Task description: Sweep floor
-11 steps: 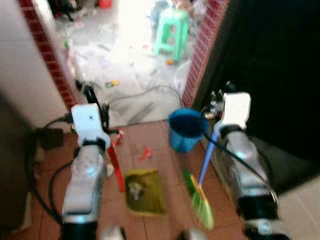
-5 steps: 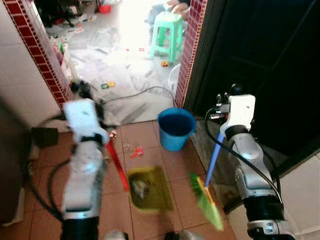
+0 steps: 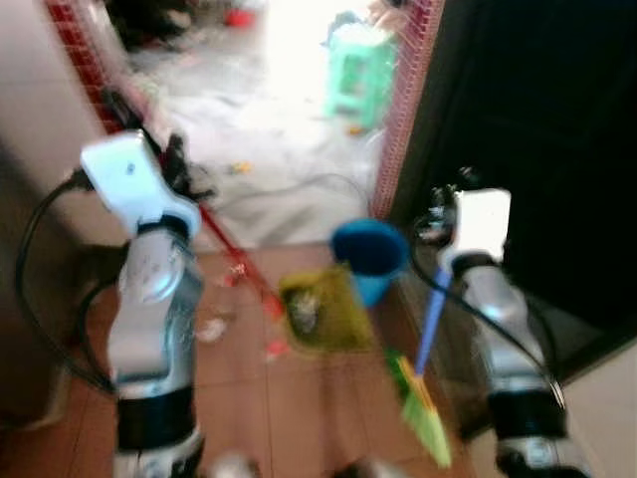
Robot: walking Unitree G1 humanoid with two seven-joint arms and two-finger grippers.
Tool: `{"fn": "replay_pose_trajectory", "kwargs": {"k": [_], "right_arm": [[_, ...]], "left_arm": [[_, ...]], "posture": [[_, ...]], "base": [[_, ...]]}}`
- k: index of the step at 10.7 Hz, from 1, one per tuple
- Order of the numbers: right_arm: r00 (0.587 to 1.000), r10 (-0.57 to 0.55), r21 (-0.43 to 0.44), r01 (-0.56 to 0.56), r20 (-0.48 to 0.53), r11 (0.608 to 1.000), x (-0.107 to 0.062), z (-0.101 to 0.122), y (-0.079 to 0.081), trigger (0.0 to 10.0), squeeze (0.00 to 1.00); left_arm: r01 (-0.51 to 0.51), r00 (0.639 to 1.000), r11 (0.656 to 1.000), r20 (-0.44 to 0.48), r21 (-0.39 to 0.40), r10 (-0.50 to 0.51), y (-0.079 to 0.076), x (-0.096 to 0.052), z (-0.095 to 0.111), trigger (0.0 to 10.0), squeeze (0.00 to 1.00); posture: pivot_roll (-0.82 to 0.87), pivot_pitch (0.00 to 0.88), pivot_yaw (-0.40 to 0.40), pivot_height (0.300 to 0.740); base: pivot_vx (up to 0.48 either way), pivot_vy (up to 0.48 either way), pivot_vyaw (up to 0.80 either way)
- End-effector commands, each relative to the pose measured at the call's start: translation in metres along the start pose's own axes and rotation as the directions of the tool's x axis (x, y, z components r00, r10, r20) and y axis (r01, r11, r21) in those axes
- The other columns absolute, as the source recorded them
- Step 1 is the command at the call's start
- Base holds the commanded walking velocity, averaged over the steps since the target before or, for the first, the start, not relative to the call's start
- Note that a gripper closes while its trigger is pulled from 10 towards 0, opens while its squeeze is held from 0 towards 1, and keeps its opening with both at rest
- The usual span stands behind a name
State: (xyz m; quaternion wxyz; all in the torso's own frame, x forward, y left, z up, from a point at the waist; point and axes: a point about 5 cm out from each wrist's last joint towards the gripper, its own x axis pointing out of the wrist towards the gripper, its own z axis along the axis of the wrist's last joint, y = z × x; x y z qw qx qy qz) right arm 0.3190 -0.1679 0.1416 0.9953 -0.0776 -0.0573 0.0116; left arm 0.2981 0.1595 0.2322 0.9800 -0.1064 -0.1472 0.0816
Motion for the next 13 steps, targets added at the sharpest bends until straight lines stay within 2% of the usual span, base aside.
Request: {"fn": "replay_pose_trajectory", "kwargs": {"k": [1, 4, 13], "right_arm": [[0.998, -0.001, -0.012, 0.002, 0.056, 1.0, 0.004, 0.012, 0.0, 10.0, 0.0], [0.998, 0.003, -0.015, -0.002, 0.055, 1.0, 0.004, 0.012, 0.001, 10.0, 0.0], [0.999, -0.006, -0.02, 0.006, 0.033, 1.0, 0.003, 0.006, 0.0, 10.0, 0.0]], "left_arm": [[-0.01, 0.993, 1.0, 0.12, -0.011, 0.011, 0.003, 0.005, 0.029, 10.0, 0.0], [-0.021, 0.991, 1.0, 0.13, -0.014, 0.023, 0.008, 0.011, 0.032, 10.0, 0.0], [-0.011, 0.989, 0.999, 0.145, -0.039, 0.017, 0.002, 0.018, 0.035, 10.0, 0.0]], "posture": [[-0.04, 0.0, -0.03, 0.74], [-0.04, 0.0, -0.03, 0.74], [-0.05, 0.0, -0.027, 0.74]], "base": [[0.24, 0.0, 0.0], [0.336, 0.0, 0.0], [0.382, 0.0, 0.0]]}}
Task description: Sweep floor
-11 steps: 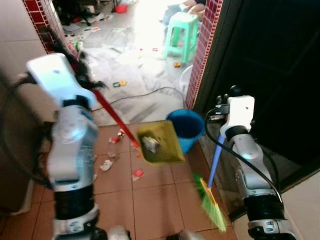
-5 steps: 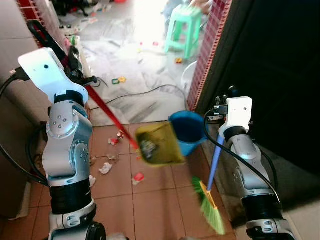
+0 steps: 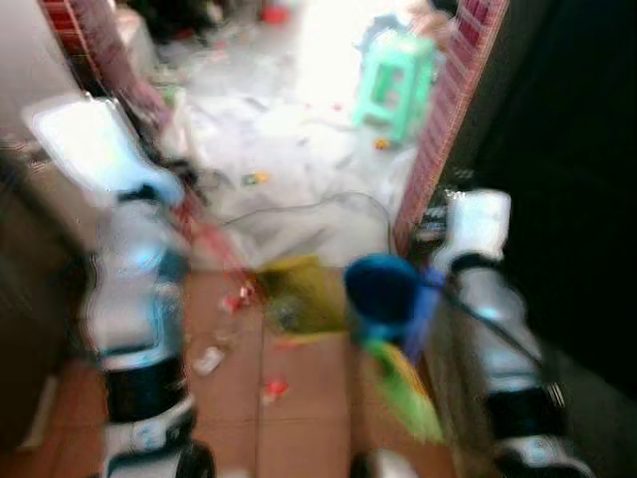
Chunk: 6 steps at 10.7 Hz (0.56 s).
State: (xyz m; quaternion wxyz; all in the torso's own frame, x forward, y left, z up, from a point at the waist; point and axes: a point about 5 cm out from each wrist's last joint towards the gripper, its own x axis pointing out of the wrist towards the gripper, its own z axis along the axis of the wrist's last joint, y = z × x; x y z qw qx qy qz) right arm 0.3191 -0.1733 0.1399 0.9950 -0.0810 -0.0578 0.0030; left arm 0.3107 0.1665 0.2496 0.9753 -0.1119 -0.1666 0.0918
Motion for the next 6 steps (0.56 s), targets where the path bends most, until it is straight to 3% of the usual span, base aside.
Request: {"fn": "replay_pose_trajectory", "kwargs": {"k": [1, 5, 6], "right_arm": [[0.999, 0.011, -0.013, -0.011, 0.032, 1.0, 0.0031, 0.0081, 0.0052, 10.0, 0.0], [1.0, 0.012, -0.015, -0.011, 0.028, 1.0, 0.0038, 0.0072, 0.0045, 10.0, 0.0], [1.0, 0.009, -0.005, -0.009, 0.02, 1.0, 0.0041, 0.0063, 0.0048, 10.0, 0.0]], "left_arm": [[0.005, 0.994, 1.0, 0.106, -0.028, -0.002, 0.0013, 0.0019, 0.022, 10.0, 0.0], [0.007, 0.994, 1.0, 0.11, -0.031, -0.003, 0.0001, 0.0039, 0.0224, 10.0, 0.0], [0.008, 0.995, 0.999, 0.104, -0.031, -0.004, 0.0004, 0.0035, 0.0206, 10.0, 0.0]], "posture": [[-0.05, 0.0, -0.027, 0.74], [-0.05, 0.0, -0.031, 0.74], [-0.05, 0.0, -0.031, 0.74]], "base": [[0.39, 0.0, 0.0], [0.341, 0.0, 0.0], [0.33, 0.0, -0.8]]}}
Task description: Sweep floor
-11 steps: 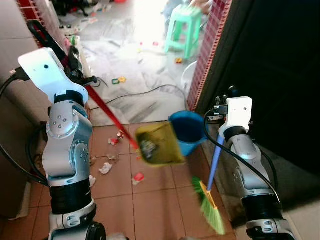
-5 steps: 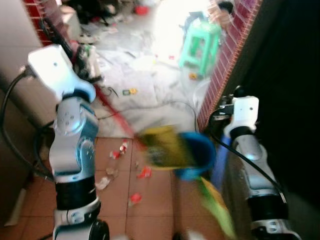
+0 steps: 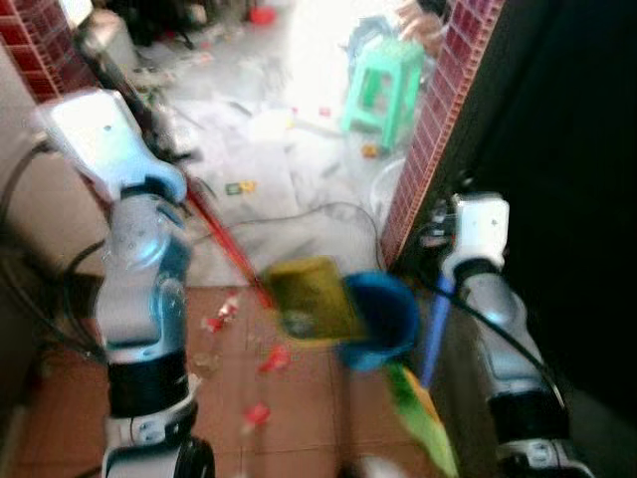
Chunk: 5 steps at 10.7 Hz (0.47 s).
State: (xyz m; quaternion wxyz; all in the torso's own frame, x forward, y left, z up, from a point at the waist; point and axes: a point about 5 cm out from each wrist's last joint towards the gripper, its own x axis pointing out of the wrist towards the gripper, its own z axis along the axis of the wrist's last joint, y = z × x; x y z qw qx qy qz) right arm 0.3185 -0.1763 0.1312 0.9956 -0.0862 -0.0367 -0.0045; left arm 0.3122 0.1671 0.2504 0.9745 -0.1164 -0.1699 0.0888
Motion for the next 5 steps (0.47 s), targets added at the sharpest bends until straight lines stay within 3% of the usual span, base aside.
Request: {"fn": "replay_pose_trajectory", "kwargs": {"k": [1, 2, 5], "right_arm": [[0.998, 0.019, -0.001, -0.019, 0.064, 1.0, 0.0052, 0.0156, 0.0064, 10.0, 0.0], [0.998, 0.02, -0.002, -0.02, 0.066, 1.0, 0.0057, 0.0157, 0.0062, 10.0, 0.0], [0.997, 0.025, -0.002, -0.024, 0.069, 1.0, 0.0062, 0.0155, 0.0074, 10.0, 0.0]], "left_arm": [[0.003, 0.996, 1.0, 0.095, -0.02, -0.001, -0.0003, 0.0015, 0.019, 10.0, 0.0], [0.005, 0.996, 1.0, 0.092, -0.017, -0.003, -0.0009, 0.0014, 0.0181, 10.0, 0.0], [0.01, 0.996, 1.0, 0.088, -0.011, -0.009, -0.0017, 0.0029, 0.0163, 10.0, 0.0]], "posture": [[-0.05, 0.0, -0.031, 0.74], [-0.05, 0.0, -0.031, 0.74], [-0.04, 0.0, -0.033, 0.74]], "base": [[0.326, 0.0, -0.8], [0.33, 0.0, -0.8], [0.33, 0.0, 0.0]]}}
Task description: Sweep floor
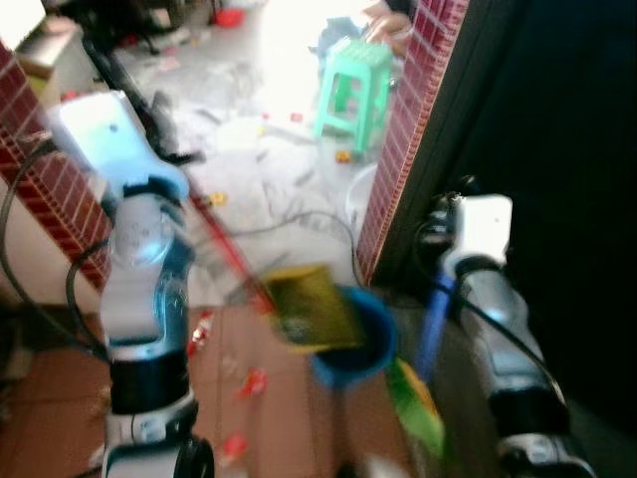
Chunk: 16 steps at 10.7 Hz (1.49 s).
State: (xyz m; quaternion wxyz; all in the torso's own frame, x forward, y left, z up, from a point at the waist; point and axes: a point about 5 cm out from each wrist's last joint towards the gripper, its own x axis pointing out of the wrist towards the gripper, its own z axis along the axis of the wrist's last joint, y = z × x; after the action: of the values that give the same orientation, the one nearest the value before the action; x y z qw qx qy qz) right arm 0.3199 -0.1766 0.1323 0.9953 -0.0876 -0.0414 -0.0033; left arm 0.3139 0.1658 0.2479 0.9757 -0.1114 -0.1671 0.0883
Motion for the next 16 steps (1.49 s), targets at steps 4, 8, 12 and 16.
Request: {"fn": "replay_pose_trajectory", "kwargs": {"k": [4, 8, 12, 16], "right_arm": [[0.998, 0.026, 0.005, -0.026, 0.057, 1.0, 0.005, 0.013, 0.009, 10.0, 0.0], [0.998, 0.023, 0.011, -0.023, 0.056, 1.0, 0.006, 0.013, 0.013, 10.0, 0.0], [0.998, 0.01, 0.019, -0.011, 0.055, 1.0, 0.008, 0.013, 0.014, 10.0, 0.0], [0.999, 0.009, 0.017, -0.01, 0.053, 1.0, 0.01, 0.012, 0.013, 10.0, 0.0]], "left_arm": [[0.085, 0.992, 0.995, 0.092, 0.048, -0.089, -0.014, 0.003, 0.012, 10.0, 0.0], [0.421, 0.897, 0.896, 0.077, 0.141, -0.434, -0.079, -0.011, -0.012, 10.0, 0.0], [0.804, 0.477, 0.48, 0.101, 0.351, -0.873, -0.152, -0.056, -0.012, 10.0, 0.0], [0.839, 0.317, 0.355, 0.16, 0.413, -0.935, -0.178, -0.084, 0.0, 10.0, 0.0]], "posture": [[-0.04, 0.0, -0.032, 0.74], [-0.04, 0.0, -0.028, 0.74], [-0.02, 0.0, -0.019, 0.74], [-0.03, 0.0, -0.025, 0.74]], "base": [[0.079, 0.0, 0.0], [0.0, 0.0, 0.0], [0.0, 0.0, 0.0], [0.0, 0.0, 0.0]]}}
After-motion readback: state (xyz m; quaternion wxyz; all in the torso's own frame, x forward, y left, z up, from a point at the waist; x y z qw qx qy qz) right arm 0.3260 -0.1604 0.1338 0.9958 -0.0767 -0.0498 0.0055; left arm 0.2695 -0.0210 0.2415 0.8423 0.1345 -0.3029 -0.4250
